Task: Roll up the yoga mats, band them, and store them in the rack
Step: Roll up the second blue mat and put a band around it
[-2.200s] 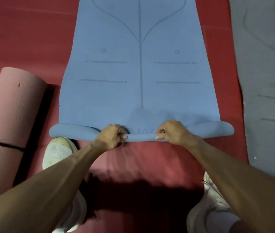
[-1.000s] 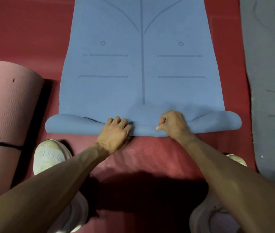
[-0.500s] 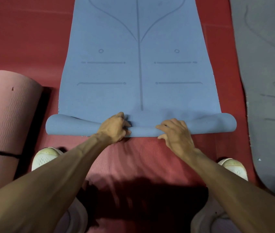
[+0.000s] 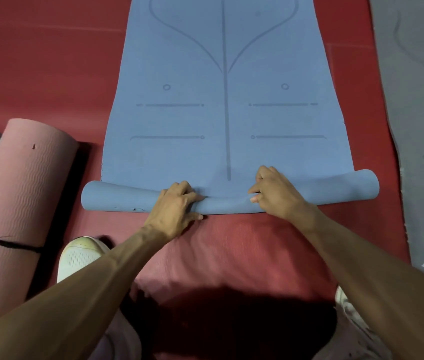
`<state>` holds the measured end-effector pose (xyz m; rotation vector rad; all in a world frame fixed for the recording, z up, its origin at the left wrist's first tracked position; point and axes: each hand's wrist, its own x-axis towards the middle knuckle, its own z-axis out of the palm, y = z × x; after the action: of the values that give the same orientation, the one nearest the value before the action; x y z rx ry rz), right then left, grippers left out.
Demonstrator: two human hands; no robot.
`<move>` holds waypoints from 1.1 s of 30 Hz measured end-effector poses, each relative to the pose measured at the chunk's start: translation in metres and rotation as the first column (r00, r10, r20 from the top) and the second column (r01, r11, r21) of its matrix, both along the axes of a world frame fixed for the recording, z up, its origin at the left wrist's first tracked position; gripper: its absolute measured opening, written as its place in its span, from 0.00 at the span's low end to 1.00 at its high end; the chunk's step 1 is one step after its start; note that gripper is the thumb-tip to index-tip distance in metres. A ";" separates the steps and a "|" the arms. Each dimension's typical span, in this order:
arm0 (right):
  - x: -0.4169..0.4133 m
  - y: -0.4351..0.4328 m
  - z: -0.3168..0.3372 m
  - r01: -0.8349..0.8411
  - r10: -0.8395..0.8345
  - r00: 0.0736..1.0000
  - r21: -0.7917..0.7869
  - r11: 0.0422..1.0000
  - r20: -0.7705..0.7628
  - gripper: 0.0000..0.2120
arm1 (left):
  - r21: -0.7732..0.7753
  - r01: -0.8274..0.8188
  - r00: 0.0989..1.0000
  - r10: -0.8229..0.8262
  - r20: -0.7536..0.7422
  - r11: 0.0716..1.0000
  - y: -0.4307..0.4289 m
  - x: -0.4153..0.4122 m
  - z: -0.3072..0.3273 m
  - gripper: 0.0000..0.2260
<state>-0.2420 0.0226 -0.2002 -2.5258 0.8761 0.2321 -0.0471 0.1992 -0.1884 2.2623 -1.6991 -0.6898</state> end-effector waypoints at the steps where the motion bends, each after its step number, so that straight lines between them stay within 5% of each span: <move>1: 0.000 0.004 -0.001 0.000 0.001 1.000 -0.069 0.998 0.010 0.08 | 0.012 -0.019 1.000 0.019 0.002 1.000 -0.003 0.001 0.000 0.21; 8: -0.005 0.018 -0.009 0.216 -0.166 0.949 -0.167 0.962 0.269 0.13 | 0.215 -0.056 0.993 0.077 -0.091 0.975 -0.034 0.015 0.009 0.14; 12: -0.008 0.025 -0.007 0.195 -0.095 0.933 -0.265 0.944 0.347 0.03 | 0.282 -0.178 0.977 0.204 -0.065 0.943 -0.045 0.017 0.010 0.10; 18: -0.033 0.041 -0.016 0.037 0.082 0.956 -0.393 0.919 0.281 0.22 | 0.289 -0.269 0.960 0.280 0.004 0.919 -0.059 0.016 0.012 0.06; 21: -0.027 0.037 -0.020 0.090 0.021 0.953 -0.348 0.933 0.302 0.22 | 0.281 -0.306 0.946 0.322 -0.015 0.910 -0.060 0.012 0.012 0.06; 24: -0.015 0.032 -0.021 0.139 -0.030 0.948 -0.329 0.934 0.316 0.15 | 0.178 -0.305 0.951 0.309 0.004 0.936 -0.053 0.006 0.011 0.03; 28: -0.006 0.016 -0.018 0.118 -0.037 0.958 -0.271 0.955 0.285 0.09 | -0.027 -0.090 0.966 0.094 0.242 0.996 -0.040 0.002 -0.001 0.11; 31: 0.005 -0.002 -0.011 0.056 -0.033 0.989 -0.152 0.987 0.146 0.10 | -0.202 0.047 0.970 0.003 0.242 0.978 -0.031 -0.001 0.000 0.16; 33: 0.013 -0.012 -0.007 0.063 -0.059 0.995 -0.043 0.997 0.085 0.11 | -0.177 0.066 0.981 -0.032 0.192 0.982 -0.033 -0.004 0.005 0.16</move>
<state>-0.2294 0.0110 -0.2069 -2.5259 0.9339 0.0866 -0.0513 0.1661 -0.1833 2.2231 -1.8254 -0.3209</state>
